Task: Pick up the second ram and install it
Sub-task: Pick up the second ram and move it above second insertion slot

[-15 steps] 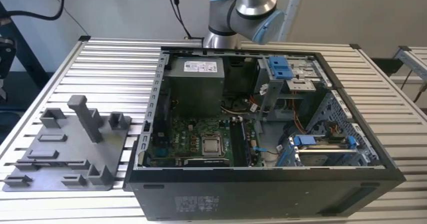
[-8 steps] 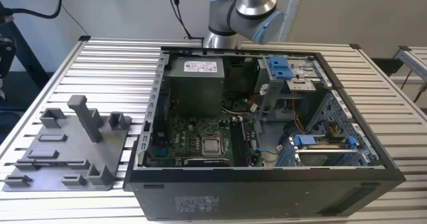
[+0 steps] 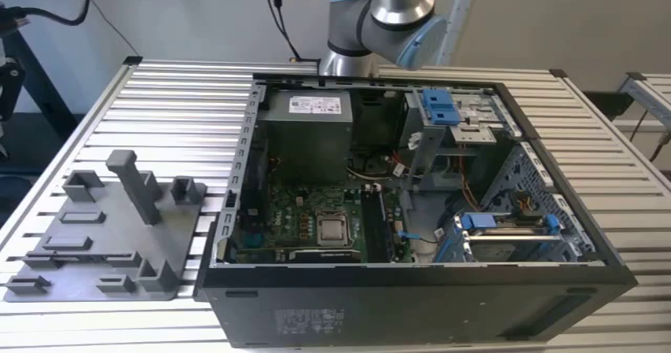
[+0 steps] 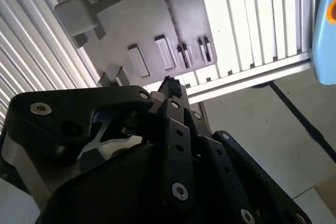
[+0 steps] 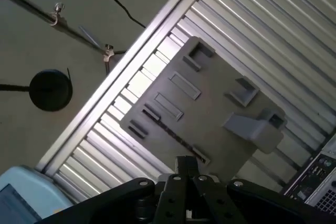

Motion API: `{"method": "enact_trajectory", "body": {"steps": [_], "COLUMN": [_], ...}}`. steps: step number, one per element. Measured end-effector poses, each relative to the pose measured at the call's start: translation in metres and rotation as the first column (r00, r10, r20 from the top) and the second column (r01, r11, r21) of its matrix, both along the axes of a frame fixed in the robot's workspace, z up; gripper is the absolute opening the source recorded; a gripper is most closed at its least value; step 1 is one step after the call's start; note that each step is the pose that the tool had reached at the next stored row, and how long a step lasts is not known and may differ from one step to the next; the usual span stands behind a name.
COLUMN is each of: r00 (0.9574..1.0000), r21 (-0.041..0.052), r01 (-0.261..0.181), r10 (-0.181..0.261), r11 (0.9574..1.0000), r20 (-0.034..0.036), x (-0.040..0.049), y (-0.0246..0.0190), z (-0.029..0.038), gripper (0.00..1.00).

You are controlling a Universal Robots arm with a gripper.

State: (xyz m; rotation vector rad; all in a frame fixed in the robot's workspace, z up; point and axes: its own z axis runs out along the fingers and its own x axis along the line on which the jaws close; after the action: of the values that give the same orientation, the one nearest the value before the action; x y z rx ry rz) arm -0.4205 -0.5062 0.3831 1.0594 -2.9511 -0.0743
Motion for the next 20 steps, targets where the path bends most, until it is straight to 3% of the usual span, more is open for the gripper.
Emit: {"method": "enact_trajectory", "body": {"steps": [5, 10, 14, 20], "r00": [0.9969, 0.9867, 0.9737, 0.9473], "r21": [0.0000, -0.0005, -0.0006, -0.0006], "r01": [-0.078, -0.163, -0.228, -0.320], "r10": [0.078, 0.163, 0.228, 0.320], "r11": [0.9969, 0.9867, 0.9737, 0.9473], "r20": [0.0000, -0.0001, -0.0001, -0.0002], "x": [0.0000, 0.0000, 0.0001, 0.0000], "y": [0.0000, 0.0000, -0.0001, 0.0000], "z": [0.0000, 0.0000, 0.0000, 0.0000], "gripper": [0.11, 0.11, 0.11, 0.11]}}
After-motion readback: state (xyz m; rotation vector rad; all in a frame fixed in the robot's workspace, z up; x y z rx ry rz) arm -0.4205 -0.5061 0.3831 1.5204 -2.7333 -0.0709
